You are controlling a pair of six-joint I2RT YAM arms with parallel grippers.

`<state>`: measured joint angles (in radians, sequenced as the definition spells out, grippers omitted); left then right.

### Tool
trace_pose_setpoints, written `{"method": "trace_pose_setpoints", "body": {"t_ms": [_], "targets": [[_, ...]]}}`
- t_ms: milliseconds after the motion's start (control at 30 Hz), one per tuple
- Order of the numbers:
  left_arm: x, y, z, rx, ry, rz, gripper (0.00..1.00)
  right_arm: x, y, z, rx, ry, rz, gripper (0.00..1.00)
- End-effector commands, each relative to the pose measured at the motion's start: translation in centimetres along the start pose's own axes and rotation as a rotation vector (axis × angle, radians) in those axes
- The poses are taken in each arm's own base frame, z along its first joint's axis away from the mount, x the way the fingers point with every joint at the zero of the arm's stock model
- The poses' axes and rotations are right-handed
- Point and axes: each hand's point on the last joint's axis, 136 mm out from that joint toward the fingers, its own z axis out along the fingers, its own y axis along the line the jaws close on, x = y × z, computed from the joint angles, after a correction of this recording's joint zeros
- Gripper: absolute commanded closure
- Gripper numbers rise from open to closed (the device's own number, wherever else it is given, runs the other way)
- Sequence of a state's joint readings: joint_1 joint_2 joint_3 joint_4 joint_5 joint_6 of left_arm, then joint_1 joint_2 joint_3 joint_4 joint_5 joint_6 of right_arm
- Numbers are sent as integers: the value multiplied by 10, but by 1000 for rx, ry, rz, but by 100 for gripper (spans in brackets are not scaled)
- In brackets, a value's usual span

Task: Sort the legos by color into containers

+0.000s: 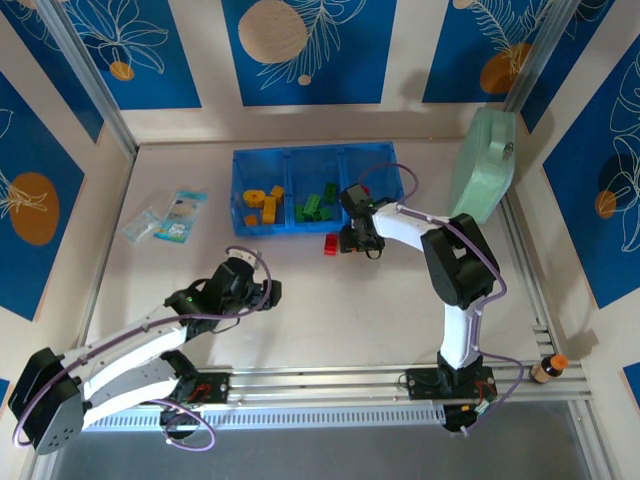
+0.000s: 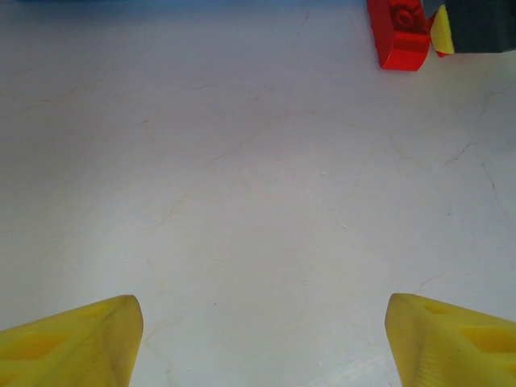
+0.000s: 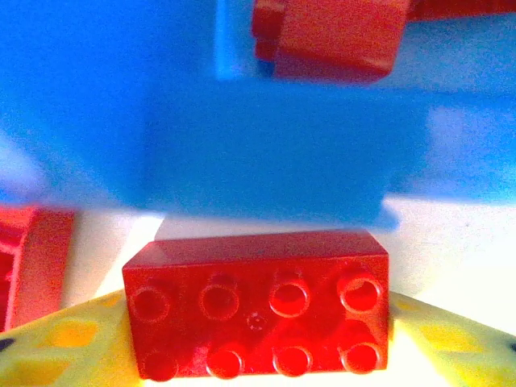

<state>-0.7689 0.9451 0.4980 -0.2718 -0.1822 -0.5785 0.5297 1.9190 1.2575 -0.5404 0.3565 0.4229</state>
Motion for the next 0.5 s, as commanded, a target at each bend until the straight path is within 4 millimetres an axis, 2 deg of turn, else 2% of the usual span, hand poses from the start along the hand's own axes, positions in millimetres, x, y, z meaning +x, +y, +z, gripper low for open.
{"method": "trace_pose_setpoints", "body": {"t_ms": [0,133,333,467], "targets": [[3,6,-2,-28,1,-2,22,15,7,-20,-10,2,-6,47],[9,11,0,-44,11,0,22,7,9,-57,-24,-71,-14,53],[30,28,6,-99,55,-15,22,-31,15,-115,-72,-203,-23,54],[52,36,14,-123,119,-46,23,-55,25,-134,-105,-234,-38,54]]}}
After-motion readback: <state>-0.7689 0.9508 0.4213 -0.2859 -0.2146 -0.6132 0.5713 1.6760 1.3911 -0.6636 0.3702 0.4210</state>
